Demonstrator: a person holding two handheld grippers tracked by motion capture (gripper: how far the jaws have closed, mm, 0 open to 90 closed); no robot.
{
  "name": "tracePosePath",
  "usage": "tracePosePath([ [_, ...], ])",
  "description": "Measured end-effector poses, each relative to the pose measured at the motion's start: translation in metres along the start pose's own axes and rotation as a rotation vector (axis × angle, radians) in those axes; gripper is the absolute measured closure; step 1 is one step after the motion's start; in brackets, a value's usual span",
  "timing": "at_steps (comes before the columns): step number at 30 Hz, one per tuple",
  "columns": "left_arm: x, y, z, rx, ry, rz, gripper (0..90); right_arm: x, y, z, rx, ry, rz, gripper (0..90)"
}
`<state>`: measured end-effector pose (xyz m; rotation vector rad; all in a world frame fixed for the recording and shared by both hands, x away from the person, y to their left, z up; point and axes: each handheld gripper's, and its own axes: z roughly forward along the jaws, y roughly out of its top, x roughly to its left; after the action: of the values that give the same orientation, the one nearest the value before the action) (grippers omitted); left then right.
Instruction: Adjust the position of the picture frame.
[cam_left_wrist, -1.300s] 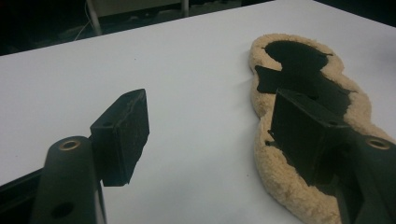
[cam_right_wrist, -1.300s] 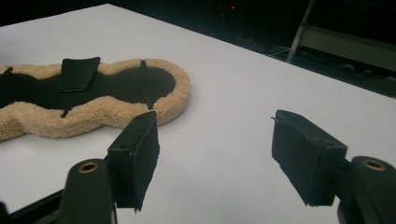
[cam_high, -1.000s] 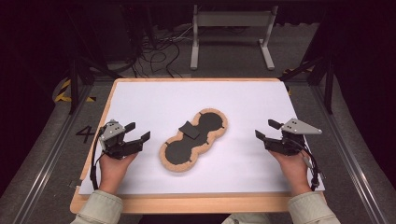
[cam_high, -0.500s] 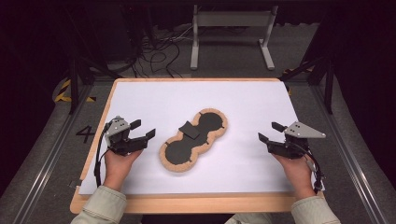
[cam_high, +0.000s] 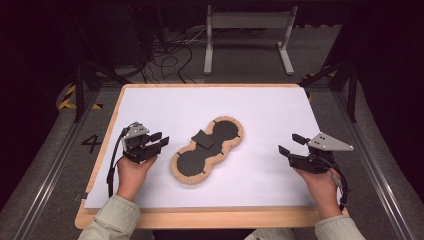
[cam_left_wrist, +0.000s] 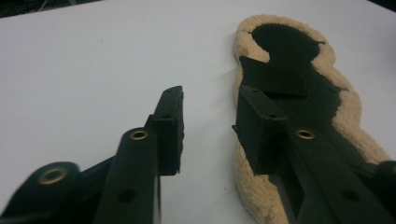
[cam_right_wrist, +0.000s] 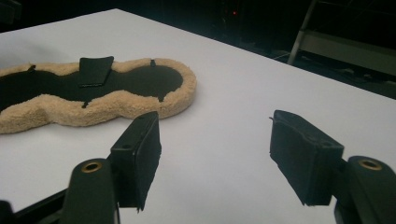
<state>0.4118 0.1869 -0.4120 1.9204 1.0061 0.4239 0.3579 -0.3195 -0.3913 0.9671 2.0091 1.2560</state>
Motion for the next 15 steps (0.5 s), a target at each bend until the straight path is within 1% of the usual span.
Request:
tracePosePath([
  [4, -0.001, 0.0, 0.007, 0.049, -0.005, 0.013, 78.4, 0.001, -0.001, -0.003, 0.008, -0.003, 0.006, 34.5],
  [5, -0.001, 0.0, 0.009, 0.065, -0.006, 0.019, 82.4, 0.003, 0.0, -0.004, 0.007, -0.001, 0.0, 34.5],
  [7, -0.002, 0.0, 0.013, 0.089, -0.017, 0.027, 86.7, 0.005, 0.0, -0.004, 0.006, 0.0, -0.014, 34.5],
  [9, -0.002, -0.001, 0.017, 0.121, -0.019, 0.03, 88.8, 0.007, 0.0, -0.005, 0.01, 0.001, -0.018, 34.5],
  [11, -0.003, -0.003, 0.022, 0.156, -0.023, 0.021, 89.3, 0.008, 0.0, -0.004, 0.017, 0.004, -0.019, 34.5],
  [12, -0.002, -0.003, 0.024, 0.168, -0.029, 0.023, 89.7, 0.008, -0.001, -0.004, 0.019, 0.007, -0.017, 34.6],
  [13, -0.003, -0.004, 0.025, 0.176, -0.033, 0.013, 89.8, 0.008, -0.001, -0.003, 0.022, 0.009, -0.015, 35.0],
  [14, -0.003, -0.004, 0.025, 0.176, -0.033, 0.013, 89.9, 0.008, -0.001, -0.003, 0.022, 0.009, -0.015, 35.0],
  [15, -0.003, -0.005, 0.027, 0.191, -0.039, 0.012, 89.9, 0.008, -0.001, -0.003, 0.024, 0.011, -0.015, 35.2],
])
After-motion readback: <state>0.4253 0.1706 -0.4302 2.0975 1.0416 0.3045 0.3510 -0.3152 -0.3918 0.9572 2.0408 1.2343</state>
